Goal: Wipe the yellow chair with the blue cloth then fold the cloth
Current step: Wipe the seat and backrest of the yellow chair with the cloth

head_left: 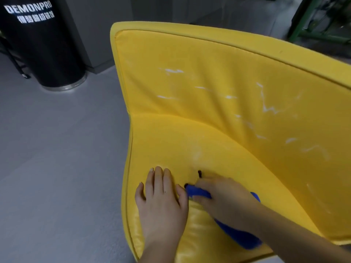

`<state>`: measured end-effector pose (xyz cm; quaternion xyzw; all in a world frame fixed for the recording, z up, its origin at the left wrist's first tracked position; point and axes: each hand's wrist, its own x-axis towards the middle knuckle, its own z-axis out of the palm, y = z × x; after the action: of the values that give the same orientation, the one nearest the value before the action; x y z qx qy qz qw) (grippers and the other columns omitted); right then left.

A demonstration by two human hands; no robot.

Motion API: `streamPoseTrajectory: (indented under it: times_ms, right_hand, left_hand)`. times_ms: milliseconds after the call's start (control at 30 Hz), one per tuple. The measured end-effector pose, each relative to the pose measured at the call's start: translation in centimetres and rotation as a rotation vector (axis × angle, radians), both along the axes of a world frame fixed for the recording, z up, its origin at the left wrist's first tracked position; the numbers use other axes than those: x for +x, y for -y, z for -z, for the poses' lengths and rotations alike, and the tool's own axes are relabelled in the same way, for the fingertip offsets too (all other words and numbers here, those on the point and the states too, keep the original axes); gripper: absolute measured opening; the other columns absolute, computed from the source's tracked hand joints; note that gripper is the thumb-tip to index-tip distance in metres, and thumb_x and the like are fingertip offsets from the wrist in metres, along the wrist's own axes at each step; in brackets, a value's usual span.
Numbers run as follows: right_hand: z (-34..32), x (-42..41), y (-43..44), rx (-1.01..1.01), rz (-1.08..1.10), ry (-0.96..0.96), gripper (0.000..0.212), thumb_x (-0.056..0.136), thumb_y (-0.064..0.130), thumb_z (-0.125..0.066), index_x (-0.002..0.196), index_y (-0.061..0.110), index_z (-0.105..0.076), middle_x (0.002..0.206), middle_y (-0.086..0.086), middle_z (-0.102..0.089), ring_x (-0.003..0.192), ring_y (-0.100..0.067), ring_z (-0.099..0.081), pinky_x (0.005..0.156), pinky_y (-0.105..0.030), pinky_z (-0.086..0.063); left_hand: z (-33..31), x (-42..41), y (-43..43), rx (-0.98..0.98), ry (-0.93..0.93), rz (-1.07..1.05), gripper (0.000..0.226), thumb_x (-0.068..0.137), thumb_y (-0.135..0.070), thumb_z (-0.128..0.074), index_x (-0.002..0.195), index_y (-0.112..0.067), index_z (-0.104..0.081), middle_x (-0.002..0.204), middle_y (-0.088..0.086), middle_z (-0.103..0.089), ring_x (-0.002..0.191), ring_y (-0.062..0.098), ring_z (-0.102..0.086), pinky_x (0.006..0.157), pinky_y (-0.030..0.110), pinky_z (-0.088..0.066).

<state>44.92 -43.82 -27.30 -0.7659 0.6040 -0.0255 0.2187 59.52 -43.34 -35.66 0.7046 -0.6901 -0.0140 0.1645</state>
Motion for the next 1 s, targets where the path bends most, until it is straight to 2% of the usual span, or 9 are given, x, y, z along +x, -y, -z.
streamPoseTrajectory:
  times_ms: [100,233,400,467,600,700,800,900,1000]
  right_hand:
    - [0.3,-1.3,7.2,-0.353,0.208,-0.070,0.021,0.096,0.035,-0.047,0.100,0.017,-0.058,0.101,-0.005,-0.060,0.089,-0.031,-0.059,0.069,-0.040,-0.047]
    - [2.5,-1.0,15.2,-0.205,0.261,-0.272,0.020,0.096,0.029,-0.041,0.088,0.014,-0.050,0.093,-0.007,-0.056,0.084,-0.032,-0.057,0.062,-0.034,-0.038]
    - [1.5,-1.3,3.9,-0.119,0.001,-0.173,0.011,0.093,0.035,-0.047,0.092,0.025,-0.051,0.088,0.004,-0.055,0.084,-0.026,-0.058,0.069,-0.038,-0.048]
    - [1.2,-0.8,1.5,-0.058,-0.040,-0.296,0.013,0.096,0.031,-0.042,0.106,0.028,-0.050,0.092,0.007,-0.047,0.081,-0.023,-0.056,0.066,-0.036,-0.049]
    - [2.4,0.3,10.5,-0.295,0.043,-0.478,0.021,0.094,0.018,-0.042,0.109,0.013,-0.055,0.112,-0.008,-0.055,0.093,-0.034,-0.060,0.064,-0.036,-0.037]
    - [2.4,0.7,17.3,-0.300,0.105,-0.505,0.011,0.090,0.010,-0.043,0.094,0.012,-0.053,0.105,-0.011,-0.055,0.077,-0.030,-0.053,0.061,-0.037,-0.038]
    - [2.6,-0.2,12.6,-0.259,0.057,-0.380,0.006,0.090,0.019,-0.046,0.092,0.016,-0.051,0.107,-0.009,-0.057,0.089,-0.034,-0.058,0.067,-0.039,-0.044]
    - [1.1,-0.9,1.1,-0.063,-0.150,-0.304,0.018,0.095,0.036,-0.043,0.111,0.030,-0.050,0.118,0.007,-0.052,0.102,-0.022,-0.057,0.079,-0.036,-0.049]
    - [0.9,-0.2,1.6,-0.075,-0.148,-0.423,0.027,0.098,0.036,-0.038,0.123,0.030,-0.045,0.126,0.008,-0.046,0.102,-0.022,-0.057,0.075,-0.036,-0.047]
  left_hand:
    - [0.2,0.0,0.1,-0.016,-0.012,-0.004,0.050,0.089,-0.036,-0.045,0.126,-0.011,-0.065,0.135,0.007,-0.061,0.132,0.025,-0.050,0.105,0.051,-0.037]
    - [0.2,-0.2,0.1,-0.026,-0.020,-0.012,0.051,0.089,-0.037,-0.044,0.127,-0.011,-0.065,0.136,0.007,-0.060,0.132,0.024,-0.050,0.105,0.051,-0.037]
    - [0.2,0.1,-0.1,-0.025,-0.026,-0.003,0.051,0.089,-0.038,-0.044,0.128,-0.011,-0.065,0.137,0.007,-0.059,0.132,0.024,-0.049,0.105,0.051,-0.037]
    - [0.2,0.1,-0.2,-0.009,-0.012,0.010,0.053,0.090,-0.039,-0.044,0.130,-0.012,-0.063,0.139,0.007,-0.058,0.134,0.024,-0.048,0.105,0.051,-0.036]
    - [0.5,0.1,-0.3,-0.009,0.023,0.040,0.055,0.090,-0.040,-0.044,0.133,-0.011,-0.061,0.140,0.008,-0.057,0.134,0.026,-0.047,0.106,0.052,-0.036]
    - [0.4,0.2,-0.3,-0.020,0.018,0.045,0.058,0.090,-0.041,-0.039,0.133,-0.010,-0.061,0.140,0.009,-0.057,0.135,0.026,-0.048,0.104,0.053,-0.037]
    - [0.2,0.3,-0.4,0.006,0.024,0.041,0.058,0.090,-0.043,-0.040,0.134,-0.011,-0.061,0.140,0.008,-0.056,0.136,0.026,-0.046,0.106,0.052,-0.036]
    - [0.1,0.3,-0.2,0.024,0.015,0.066,0.059,0.088,-0.043,-0.042,0.133,-0.011,-0.061,0.140,0.009,-0.057,0.135,0.027,-0.047,0.106,0.052,-0.033]
    - [0.3,0.2,-0.4,0.031,0.021,0.084,0.060,0.088,-0.043,-0.041,0.134,-0.010,-0.060,0.140,0.009,-0.056,0.135,0.027,-0.047,0.107,0.052,-0.031]
